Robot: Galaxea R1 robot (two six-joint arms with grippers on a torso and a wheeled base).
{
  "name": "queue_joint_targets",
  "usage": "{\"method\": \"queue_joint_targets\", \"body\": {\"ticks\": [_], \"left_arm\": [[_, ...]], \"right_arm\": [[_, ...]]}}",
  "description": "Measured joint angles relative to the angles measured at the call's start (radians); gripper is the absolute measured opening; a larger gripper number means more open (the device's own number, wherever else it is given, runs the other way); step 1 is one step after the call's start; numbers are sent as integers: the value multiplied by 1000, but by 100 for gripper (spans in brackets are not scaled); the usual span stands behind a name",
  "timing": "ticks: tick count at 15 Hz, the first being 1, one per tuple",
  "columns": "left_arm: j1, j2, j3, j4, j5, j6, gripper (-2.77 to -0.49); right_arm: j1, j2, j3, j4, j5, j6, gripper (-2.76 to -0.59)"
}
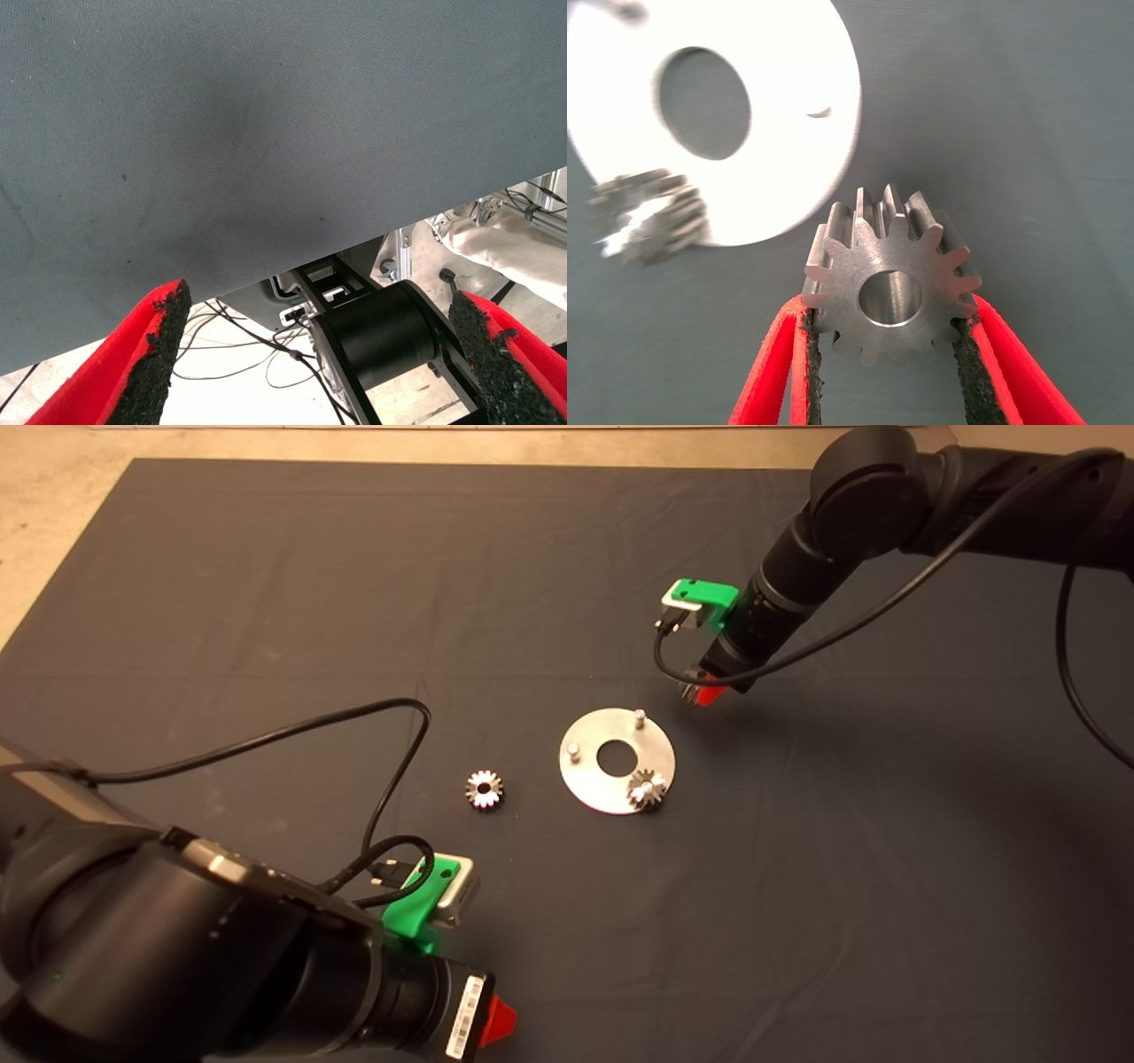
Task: Install three planetary gears onto the carrier pins
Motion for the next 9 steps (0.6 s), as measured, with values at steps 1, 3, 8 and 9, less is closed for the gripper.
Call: {"method": "queue_joint_targets", "body": {"ticks": [1, 3, 8, 9], "left_arm": [[0, 0, 0, 0, 0, 0, -119], [0, 0, 0, 0, 0, 0, -119], [0, 0, 0, 0, 0, 0, -119], [0, 0, 0, 0, 0, 0, -119]], "right_arm": [[0, 1, 17, 6, 0, 0, -254], [0, 12, 20, 9, 3, 0, -255], [-2, 52, 17, 9, 5, 0, -255], [-2, 65, 15, 9, 7, 0, -255]]}}
